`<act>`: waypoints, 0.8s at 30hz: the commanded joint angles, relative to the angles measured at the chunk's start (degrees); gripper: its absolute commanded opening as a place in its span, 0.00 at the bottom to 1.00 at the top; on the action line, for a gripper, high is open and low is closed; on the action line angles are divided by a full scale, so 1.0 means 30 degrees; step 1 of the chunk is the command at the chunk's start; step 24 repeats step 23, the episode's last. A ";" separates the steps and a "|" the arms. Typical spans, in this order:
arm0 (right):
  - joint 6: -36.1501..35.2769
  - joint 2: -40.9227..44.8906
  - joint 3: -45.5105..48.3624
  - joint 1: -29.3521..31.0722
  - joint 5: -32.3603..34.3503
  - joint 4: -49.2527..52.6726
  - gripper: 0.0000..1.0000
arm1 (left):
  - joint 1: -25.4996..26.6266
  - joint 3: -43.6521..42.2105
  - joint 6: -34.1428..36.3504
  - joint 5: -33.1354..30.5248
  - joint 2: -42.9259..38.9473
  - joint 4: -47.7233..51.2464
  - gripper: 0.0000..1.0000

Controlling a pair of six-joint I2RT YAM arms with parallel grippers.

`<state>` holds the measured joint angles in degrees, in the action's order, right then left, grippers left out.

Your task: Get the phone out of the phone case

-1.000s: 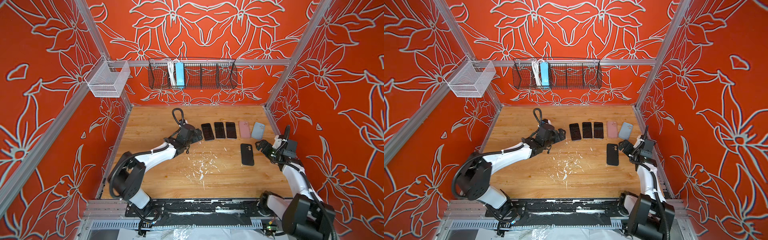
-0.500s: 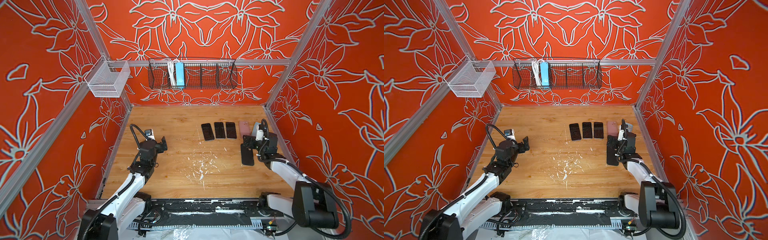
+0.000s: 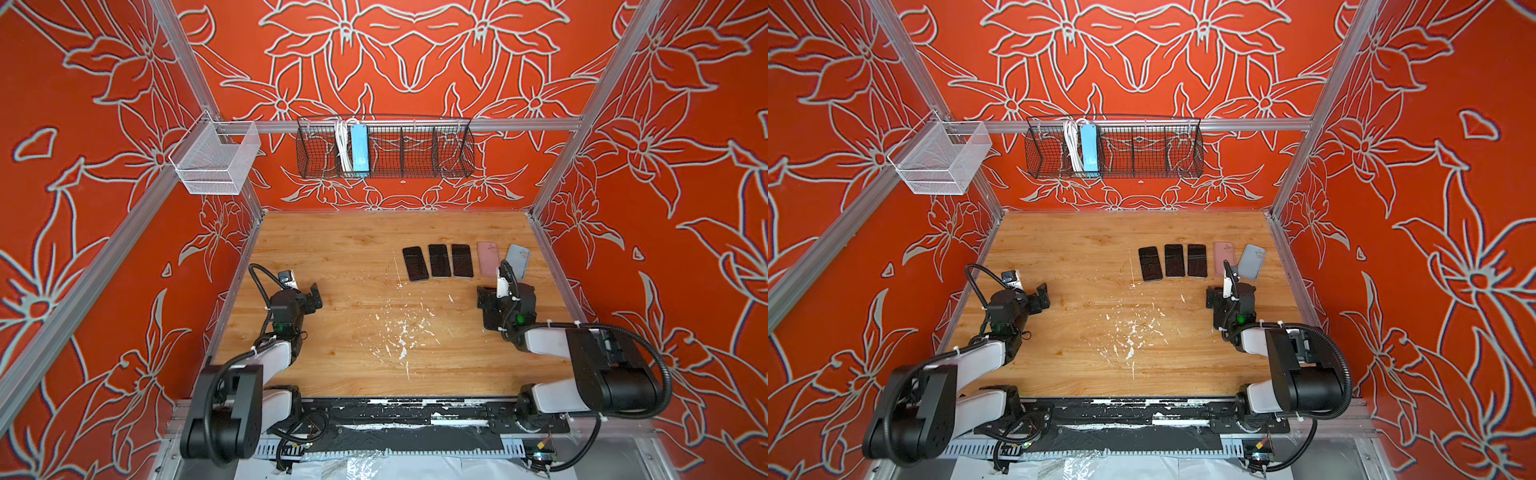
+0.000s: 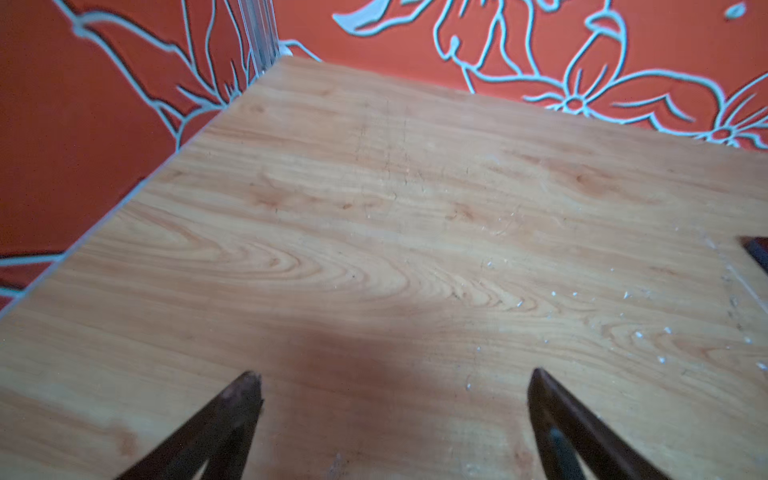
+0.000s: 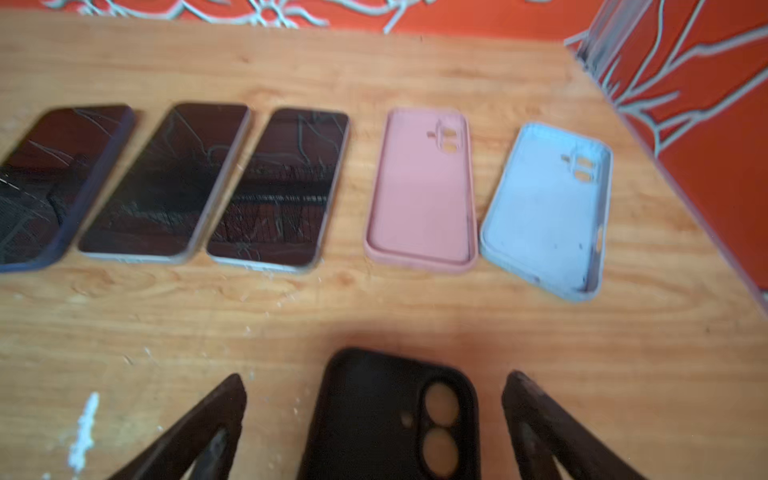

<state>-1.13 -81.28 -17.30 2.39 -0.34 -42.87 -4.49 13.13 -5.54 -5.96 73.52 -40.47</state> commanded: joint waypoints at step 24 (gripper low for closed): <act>-0.0269 0.0139 -0.0400 0.0041 0.1168 -0.0805 0.98 | 0.0334 0.1250 0.0807 0.1121 0.2072 -0.1538 0.97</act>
